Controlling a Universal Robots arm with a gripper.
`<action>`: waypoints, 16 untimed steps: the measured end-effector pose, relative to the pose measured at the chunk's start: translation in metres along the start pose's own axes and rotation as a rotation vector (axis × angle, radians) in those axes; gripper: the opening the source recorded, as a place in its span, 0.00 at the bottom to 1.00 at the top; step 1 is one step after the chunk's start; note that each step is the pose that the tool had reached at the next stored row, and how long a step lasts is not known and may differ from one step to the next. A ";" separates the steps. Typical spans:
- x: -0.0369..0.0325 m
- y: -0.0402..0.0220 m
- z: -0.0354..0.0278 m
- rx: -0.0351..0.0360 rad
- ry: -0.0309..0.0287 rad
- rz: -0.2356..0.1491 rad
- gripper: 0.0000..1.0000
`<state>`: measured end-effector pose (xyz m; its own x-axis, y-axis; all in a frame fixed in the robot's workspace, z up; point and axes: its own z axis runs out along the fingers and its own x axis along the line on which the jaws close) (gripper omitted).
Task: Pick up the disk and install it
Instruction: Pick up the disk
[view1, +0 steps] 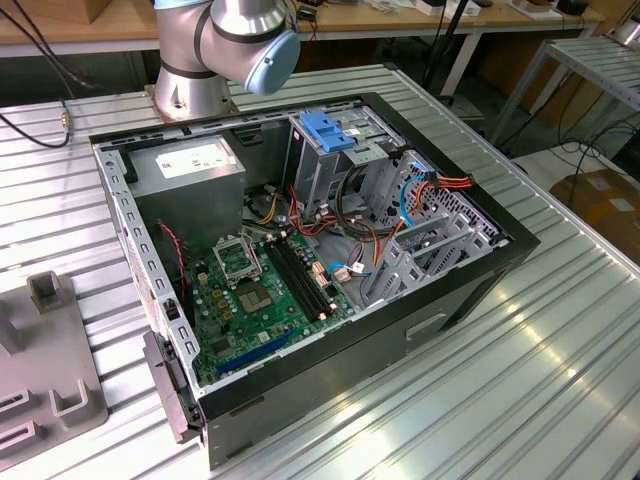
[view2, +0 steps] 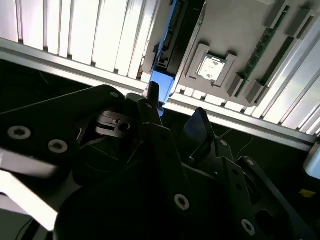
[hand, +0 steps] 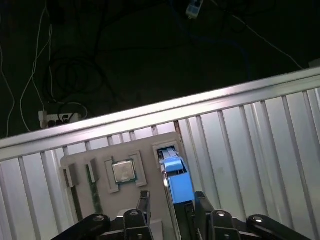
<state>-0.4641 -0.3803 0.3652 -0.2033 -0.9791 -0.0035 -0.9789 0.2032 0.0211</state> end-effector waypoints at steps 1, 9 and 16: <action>0.0000 0.0000 0.0009 0.0003 0.0004 -0.018 0.48; -0.0042 0.0007 0.0079 0.0156 0.0079 -0.135 0.48; -0.0057 0.0010 0.0114 0.0234 0.0098 -0.148 0.48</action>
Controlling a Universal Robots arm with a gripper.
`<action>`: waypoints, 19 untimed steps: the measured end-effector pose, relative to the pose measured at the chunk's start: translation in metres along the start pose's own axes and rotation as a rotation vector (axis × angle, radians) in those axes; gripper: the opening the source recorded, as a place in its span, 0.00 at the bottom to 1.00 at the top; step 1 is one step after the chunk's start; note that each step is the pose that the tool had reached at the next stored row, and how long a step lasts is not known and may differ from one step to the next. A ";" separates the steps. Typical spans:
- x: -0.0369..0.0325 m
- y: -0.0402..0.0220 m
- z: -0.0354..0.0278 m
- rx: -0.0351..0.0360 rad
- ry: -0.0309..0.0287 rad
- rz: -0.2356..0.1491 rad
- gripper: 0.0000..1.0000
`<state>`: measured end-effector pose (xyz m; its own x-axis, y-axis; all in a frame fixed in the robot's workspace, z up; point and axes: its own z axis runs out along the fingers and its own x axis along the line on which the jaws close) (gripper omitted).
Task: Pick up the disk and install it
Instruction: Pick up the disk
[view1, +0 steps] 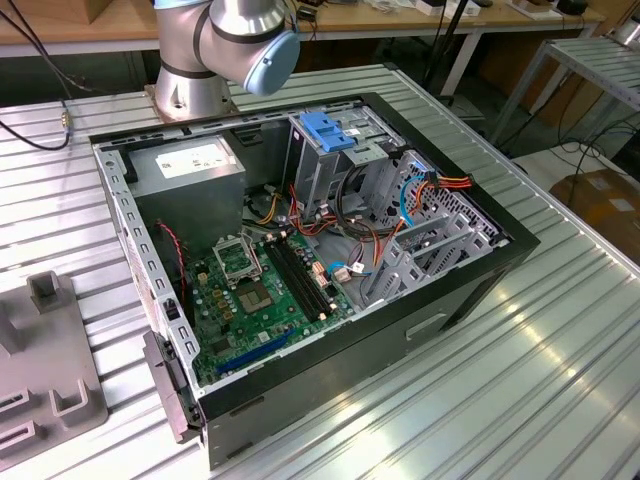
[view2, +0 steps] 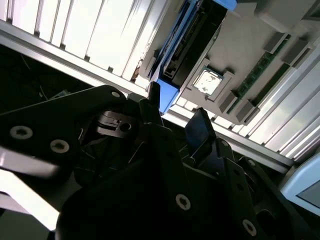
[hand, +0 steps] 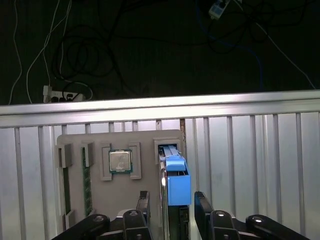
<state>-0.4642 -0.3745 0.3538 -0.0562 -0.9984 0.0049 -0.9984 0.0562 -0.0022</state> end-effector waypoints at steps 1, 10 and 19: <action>0.0000 0.0000 0.0000 0.0000 0.0002 0.000 0.48; 0.0000 0.0000 0.0000 -0.0001 0.0004 0.000 0.48; -0.0020 0.0002 0.0047 0.0153 0.0152 0.000 0.56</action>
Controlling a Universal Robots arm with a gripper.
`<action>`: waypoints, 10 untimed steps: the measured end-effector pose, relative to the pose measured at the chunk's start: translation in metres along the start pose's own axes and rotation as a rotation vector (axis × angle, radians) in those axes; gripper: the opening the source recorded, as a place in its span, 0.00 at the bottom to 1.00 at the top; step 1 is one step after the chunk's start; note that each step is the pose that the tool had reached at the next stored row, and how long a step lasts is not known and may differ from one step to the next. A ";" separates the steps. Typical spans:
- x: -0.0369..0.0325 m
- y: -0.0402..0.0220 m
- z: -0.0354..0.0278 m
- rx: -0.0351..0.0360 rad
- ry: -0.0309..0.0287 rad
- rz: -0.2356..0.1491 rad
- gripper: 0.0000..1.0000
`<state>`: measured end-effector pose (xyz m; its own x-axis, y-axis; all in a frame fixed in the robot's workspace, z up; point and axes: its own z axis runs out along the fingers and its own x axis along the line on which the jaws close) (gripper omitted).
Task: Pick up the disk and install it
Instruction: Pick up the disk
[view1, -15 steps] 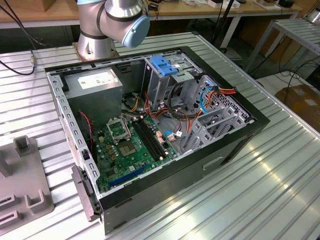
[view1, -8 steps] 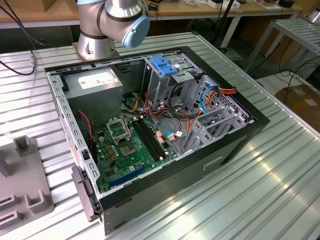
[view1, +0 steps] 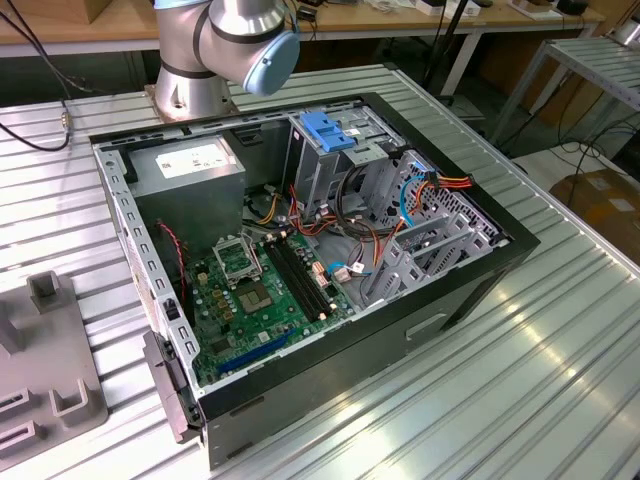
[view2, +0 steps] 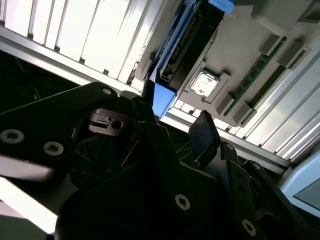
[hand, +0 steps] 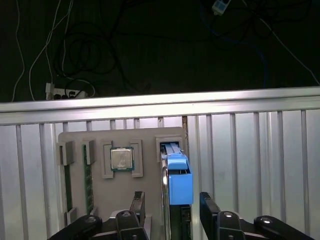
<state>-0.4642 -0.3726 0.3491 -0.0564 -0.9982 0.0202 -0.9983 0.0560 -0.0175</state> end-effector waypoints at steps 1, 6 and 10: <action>-0.0002 0.0001 0.0008 0.0016 0.0010 0.000 0.56; -0.0019 0.0080 0.0074 0.0030 0.0033 0.000 0.56; -0.0041 0.0091 0.0132 0.0032 0.0033 0.000 0.56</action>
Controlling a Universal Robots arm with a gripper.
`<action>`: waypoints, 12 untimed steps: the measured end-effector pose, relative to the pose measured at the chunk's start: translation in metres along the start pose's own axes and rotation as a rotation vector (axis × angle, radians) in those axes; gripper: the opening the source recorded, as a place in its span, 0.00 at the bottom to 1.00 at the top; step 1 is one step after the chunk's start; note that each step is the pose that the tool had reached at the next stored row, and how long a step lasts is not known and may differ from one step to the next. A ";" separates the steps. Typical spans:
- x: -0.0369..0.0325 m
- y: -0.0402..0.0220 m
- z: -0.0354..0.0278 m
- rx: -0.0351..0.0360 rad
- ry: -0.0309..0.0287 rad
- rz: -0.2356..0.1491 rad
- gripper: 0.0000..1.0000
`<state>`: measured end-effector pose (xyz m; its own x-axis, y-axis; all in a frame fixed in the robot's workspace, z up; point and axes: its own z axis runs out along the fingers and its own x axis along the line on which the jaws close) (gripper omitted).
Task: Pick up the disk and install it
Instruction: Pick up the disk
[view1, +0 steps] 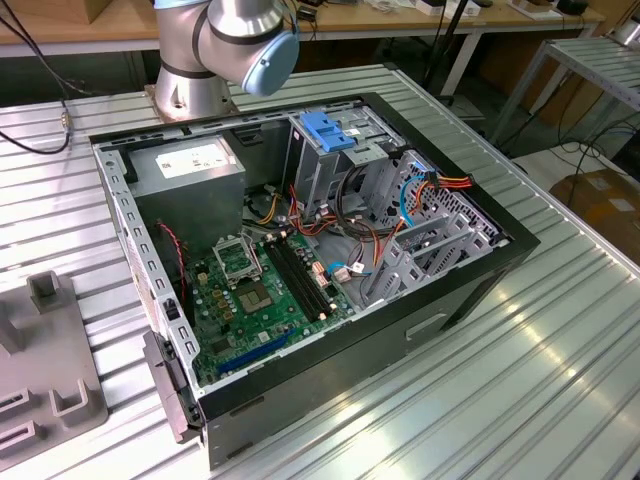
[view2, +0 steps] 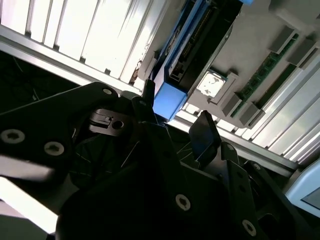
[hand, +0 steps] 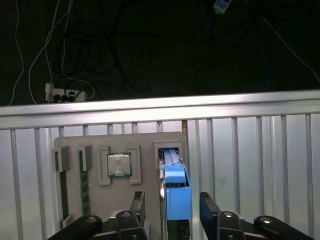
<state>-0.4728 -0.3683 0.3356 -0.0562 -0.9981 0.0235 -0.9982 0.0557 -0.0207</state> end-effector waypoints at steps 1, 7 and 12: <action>-0.0004 0.0000 0.0022 0.0002 0.0000 -0.001 0.56; -0.0008 0.0012 0.0175 0.0004 -0.0003 -0.016 0.56; -0.0012 0.0015 0.0336 0.0008 -0.0010 -0.048 0.56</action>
<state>-0.4736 -0.3678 0.3020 -0.0085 -0.9997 0.0235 -0.9998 0.0080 -0.0204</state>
